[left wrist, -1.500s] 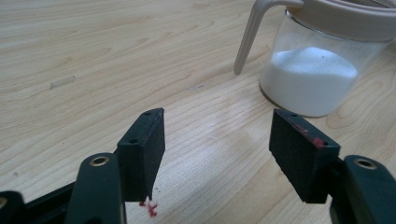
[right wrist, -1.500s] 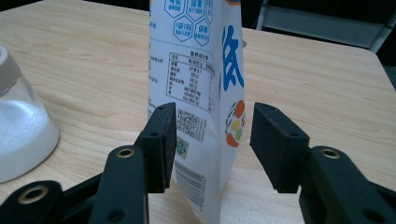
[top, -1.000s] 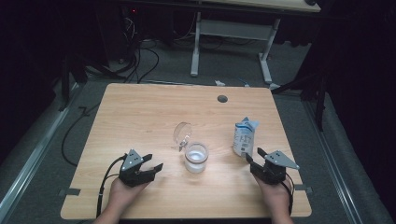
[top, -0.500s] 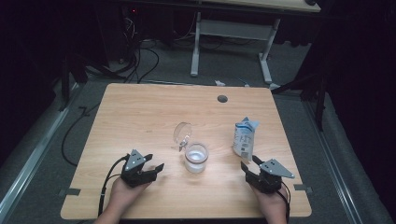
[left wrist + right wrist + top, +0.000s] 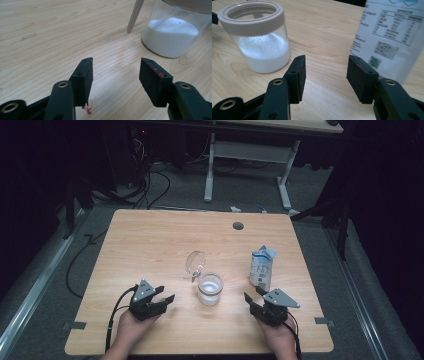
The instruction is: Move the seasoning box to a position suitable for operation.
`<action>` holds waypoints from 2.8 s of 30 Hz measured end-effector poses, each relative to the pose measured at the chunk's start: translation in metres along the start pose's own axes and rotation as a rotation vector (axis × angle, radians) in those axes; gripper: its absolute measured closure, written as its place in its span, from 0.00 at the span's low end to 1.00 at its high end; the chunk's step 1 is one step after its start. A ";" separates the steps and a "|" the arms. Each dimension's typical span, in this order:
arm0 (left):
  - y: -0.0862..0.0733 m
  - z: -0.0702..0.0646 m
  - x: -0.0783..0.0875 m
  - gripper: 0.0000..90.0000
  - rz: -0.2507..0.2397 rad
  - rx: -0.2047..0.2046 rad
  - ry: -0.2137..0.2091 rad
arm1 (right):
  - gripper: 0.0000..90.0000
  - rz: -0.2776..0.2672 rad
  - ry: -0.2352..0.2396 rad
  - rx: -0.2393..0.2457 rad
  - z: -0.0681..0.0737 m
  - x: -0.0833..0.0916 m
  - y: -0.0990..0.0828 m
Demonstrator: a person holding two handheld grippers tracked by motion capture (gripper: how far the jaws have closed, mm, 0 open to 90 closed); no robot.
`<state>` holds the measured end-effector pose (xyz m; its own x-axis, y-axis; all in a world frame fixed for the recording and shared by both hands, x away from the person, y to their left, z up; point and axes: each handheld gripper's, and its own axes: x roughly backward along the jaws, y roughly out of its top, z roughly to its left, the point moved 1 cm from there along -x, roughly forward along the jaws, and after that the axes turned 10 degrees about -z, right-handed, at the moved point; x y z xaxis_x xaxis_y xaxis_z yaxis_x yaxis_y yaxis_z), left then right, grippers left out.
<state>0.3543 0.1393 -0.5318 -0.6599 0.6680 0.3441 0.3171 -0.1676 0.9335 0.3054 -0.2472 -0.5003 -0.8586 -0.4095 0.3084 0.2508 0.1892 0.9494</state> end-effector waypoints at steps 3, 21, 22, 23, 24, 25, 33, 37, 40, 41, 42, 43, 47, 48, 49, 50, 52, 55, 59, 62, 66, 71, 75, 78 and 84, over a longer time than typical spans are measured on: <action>0.000 -0.001 0.000 0.51 -0.012 -0.011 0.005 | 0.56 0.000 0.005 -0.004 0.005 -0.005 0.003; 0.004 -0.001 0.000 0.58 -0.027 0.090 0.038 | 0.60 0.004 0.017 0.011 0.011 -0.027 0.004; 0.005 -0.002 0.000 0.59 -0.030 0.094 0.035 | 0.61 0.006 0.019 0.009 0.011 -0.027 0.003; 0.005 -0.003 0.000 0.62 -0.035 0.094 0.036 | 0.62 0.006 0.022 0.002 0.011 -0.027 0.002; 0.005 -0.003 0.000 0.64 -0.035 0.094 0.036 | 0.62 0.006 0.022 0.002 0.011 -0.027 0.002; 0.007 -0.004 -0.001 0.64 -0.039 0.086 0.041 | 0.63 0.007 0.023 0.005 0.011 -0.027 0.001; 0.031 -0.013 -0.016 0.85 -0.033 0.052 0.059 | 0.66 0.019 0.045 0.007 0.014 -0.026 -0.003; 0.041 -0.016 -0.022 0.94 -0.052 0.062 0.059 | 0.67 0.022 0.048 0.008 0.014 -0.027 -0.004; 0.047 -0.016 -0.028 0.99 -0.063 0.076 0.067 | 0.67 0.026 0.045 0.011 0.015 -0.028 -0.004; 0.050 -0.016 -0.030 1.00 -0.067 0.083 0.067 | 0.67 0.025 0.047 0.014 0.015 -0.028 -0.004; 0.052 -0.016 -0.032 1.00 -0.072 0.089 0.066 | 0.67 0.026 0.049 0.015 0.016 -0.029 -0.004; 0.055 -0.016 -0.034 1.00 -0.079 0.091 0.063 | 0.68 0.028 0.050 0.014 0.017 -0.029 -0.004; 0.069 -0.017 -0.040 1.00 -0.098 0.097 0.060 | 0.71 0.029 0.059 0.019 0.019 -0.030 -0.003; 0.069 -0.017 -0.040 1.00 -0.098 0.097 0.060 | 0.72 0.035 0.067 0.019 0.020 -0.031 -0.004; 0.073 -0.018 -0.041 1.00 -0.093 0.101 0.056 | 0.72 0.036 0.070 0.019 0.021 -0.031 -0.004; 0.075 -0.019 -0.042 1.00 -0.095 0.102 0.055 | 0.72 0.039 0.073 0.019 0.022 -0.032 -0.004; 0.079 -0.021 -0.043 1.00 -0.107 0.101 0.056 | 0.71 0.046 0.083 0.032 0.024 -0.034 -0.005; 0.084 -0.023 -0.042 1.00 -0.119 0.098 0.053 | 0.71 0.054 0.087 0.044 0.027 -0.034 -0.005; 0.088 -0.024 -0.040 1.00 -0.136 0.099 0.053 | 0.71 0.056 0.091 0.043 0.027 -0.034 -0.005; 0.091 -0.024 -0.038 1.00 -0.148 0.099 0.050 | 0.71 0.057 0.092 0.043 0.028 -0.033 -0.006; 0.092 -0.025 -0.037 1.00 -0.153 0.103 0.048 | 0.71 0.058 0.093 0.044 0.028 -0.033 -0.006; 0.092 -0.028 -0.036 1.00 -0.157 0.101 0.039 | 0.70 0.059 0.092 0.041 0.027 -0.033 -0.006; 0.093 -0.031 -0.037 1.00 -0.161 0.094 0.033 | 0.70 0.063 0.094 0.045 0.027 -0.033 -0.007; 0.095 -0.035 -0.037 1.00 -0.165 0.087 0.026 | 0.69 0.068 0.095 0.043 0.028 -0.033 -0.007; 0.097 -0.041 -0.037 1.00 -0.169 0.076 0.010 | 0.68 0.069 0.091 0.042 0.027 -0.032 -0.008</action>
<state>0.3818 0.0687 -0.4497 -0.7146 0.6748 0.1842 0.2512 0.0018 0.9679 0.3188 -0.2113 -0.5190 -0.7954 -0.4728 0.3793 0.2877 0.2562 0.9228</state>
